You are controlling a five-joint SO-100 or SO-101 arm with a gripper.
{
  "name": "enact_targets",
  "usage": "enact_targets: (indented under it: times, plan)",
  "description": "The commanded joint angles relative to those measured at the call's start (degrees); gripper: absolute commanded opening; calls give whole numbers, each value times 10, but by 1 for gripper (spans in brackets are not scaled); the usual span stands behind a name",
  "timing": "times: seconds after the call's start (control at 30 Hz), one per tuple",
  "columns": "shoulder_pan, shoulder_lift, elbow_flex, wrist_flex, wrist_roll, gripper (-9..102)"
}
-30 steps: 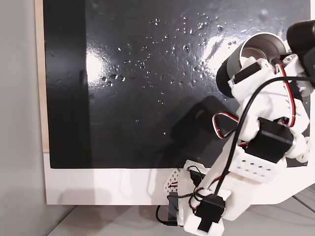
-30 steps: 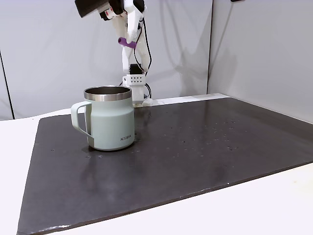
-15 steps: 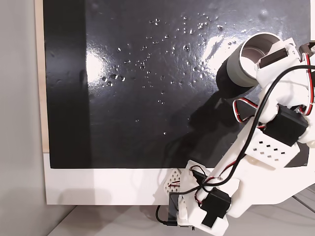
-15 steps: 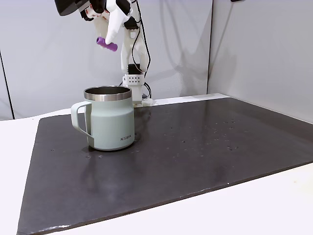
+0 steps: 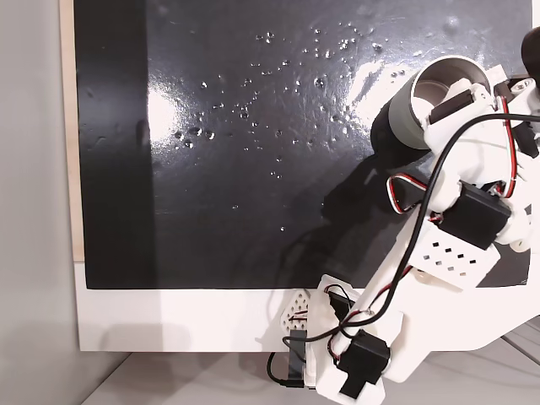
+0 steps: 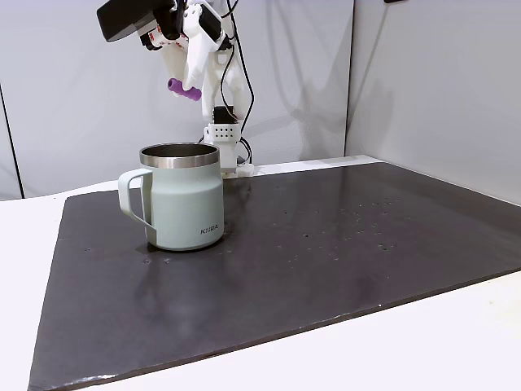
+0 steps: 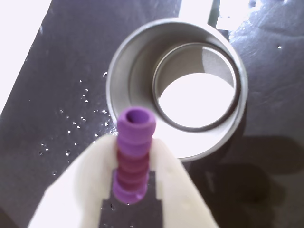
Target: Grasp a pengrip and put it in the cup.
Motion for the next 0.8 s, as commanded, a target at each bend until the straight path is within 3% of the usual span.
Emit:
enact_targets:
  times: [0.0,0.3,0.77]
  plan:
    - [-10,37,-3,-6,-6,8]
    - [-14,34,-3,-3,-8,21]
    - [-14,33,-3,-3,-11,22]
